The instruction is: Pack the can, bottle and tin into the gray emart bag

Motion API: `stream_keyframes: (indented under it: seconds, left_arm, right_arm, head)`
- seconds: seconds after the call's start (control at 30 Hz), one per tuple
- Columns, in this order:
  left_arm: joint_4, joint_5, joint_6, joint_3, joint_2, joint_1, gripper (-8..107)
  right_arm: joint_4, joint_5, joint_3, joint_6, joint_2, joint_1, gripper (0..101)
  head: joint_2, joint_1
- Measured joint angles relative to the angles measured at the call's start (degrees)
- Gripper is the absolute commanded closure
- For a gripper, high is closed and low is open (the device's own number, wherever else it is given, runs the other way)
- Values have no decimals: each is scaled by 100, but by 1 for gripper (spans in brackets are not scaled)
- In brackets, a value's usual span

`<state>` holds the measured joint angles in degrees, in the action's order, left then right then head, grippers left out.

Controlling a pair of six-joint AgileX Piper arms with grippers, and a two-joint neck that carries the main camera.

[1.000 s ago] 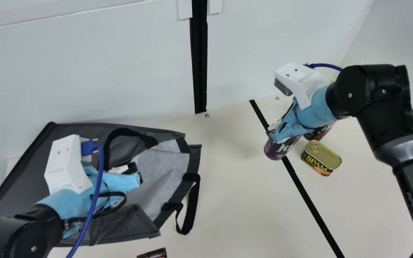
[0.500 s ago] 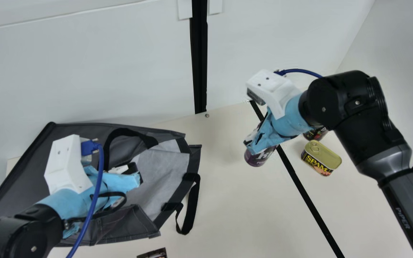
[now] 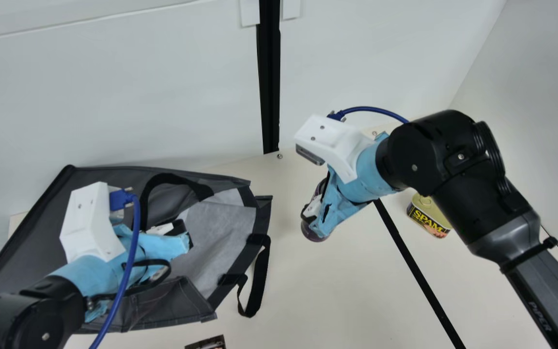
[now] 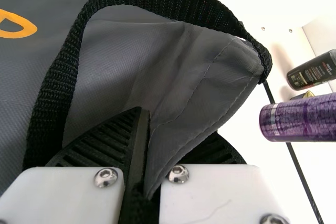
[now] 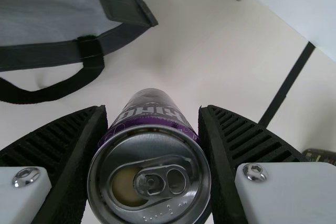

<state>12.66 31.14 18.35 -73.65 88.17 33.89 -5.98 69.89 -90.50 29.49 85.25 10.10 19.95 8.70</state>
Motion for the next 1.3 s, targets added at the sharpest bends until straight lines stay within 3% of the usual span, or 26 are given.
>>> stream_keyframes:
  seconds: [0.83, 1.3]
  left_arm:
    - [0, 0, 0, 0, 0, 0, 89]
    - [0, 0, 0, 0, 0, 0, 89]
  right_arm:
    - [-1331, -9, 106, 1452, -419, 101, 101]
    - [-2276, -814, 810, 2195, -660, 8, 101]
  head:
    - [-9, 0]
    - [0, 0]
